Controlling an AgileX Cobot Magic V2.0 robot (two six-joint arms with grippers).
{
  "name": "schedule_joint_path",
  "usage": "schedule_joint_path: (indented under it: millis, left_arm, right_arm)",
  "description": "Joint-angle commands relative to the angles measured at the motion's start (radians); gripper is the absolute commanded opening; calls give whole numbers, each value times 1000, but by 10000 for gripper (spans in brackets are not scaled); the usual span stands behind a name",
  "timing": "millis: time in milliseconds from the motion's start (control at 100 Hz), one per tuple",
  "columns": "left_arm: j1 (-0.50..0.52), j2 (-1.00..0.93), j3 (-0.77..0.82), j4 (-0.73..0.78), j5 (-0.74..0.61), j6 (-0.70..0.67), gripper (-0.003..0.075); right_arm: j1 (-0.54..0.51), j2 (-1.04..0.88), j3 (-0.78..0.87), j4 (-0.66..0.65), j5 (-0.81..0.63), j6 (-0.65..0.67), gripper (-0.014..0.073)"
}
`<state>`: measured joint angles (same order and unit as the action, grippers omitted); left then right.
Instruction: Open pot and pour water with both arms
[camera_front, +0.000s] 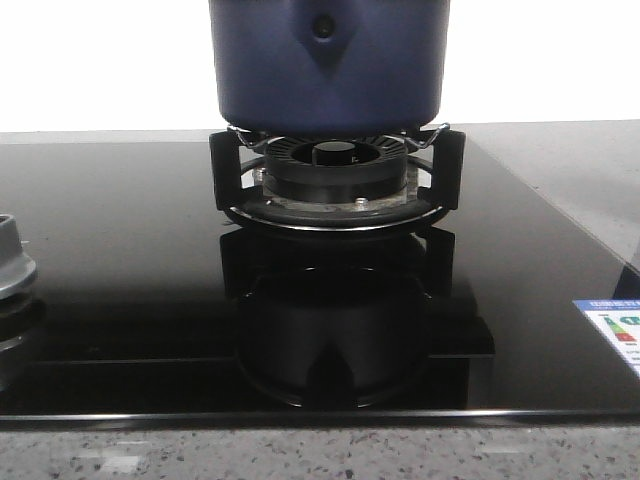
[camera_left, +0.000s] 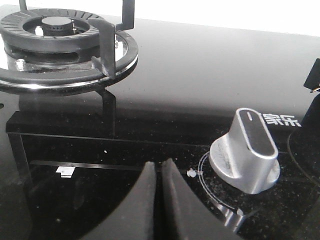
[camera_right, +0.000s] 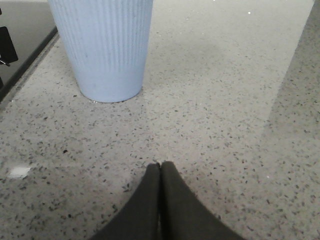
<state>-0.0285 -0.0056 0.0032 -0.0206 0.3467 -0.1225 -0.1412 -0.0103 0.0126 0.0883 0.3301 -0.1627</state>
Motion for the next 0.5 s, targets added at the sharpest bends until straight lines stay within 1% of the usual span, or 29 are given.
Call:
schedule_joint_path:
  millis: [0,120,240,310,350,420,460,490]
  left_arm:
    - [0,-28,44,-13,-41,-5,-20]
    - [0,-28,44,-13,-41,-5,-20]
    - [0,-28,44,-13,-41,-5,-20]
    - [0,-28,44,12,-54,6,-20]
    - [0,-28,44,89,-75,14,-20]
    - [0,-28,44,173,-120,14,-20]
    - [0,-28,44,203,-156,14,-20]
    - [0,-28,44,203,-208,14,-20]
  right_arm:
    - [-7,-20,26,0,-15,-7,-71]
    - [-7,-20,26,0,-15,-7,-71]
    - [-7,-20,26,-14,-61,-7,-71]
    - [-7,-20,26,-21,-128,-7,-71]
    - [-7,-20,26,-21,-182,-7,-71]
    - [-7,-20,26,-18,-261,-7,-71]
    - [-7,-20,26,14,-330,8,-71]
    - [-7,-20,26,70,-370,38,-71]
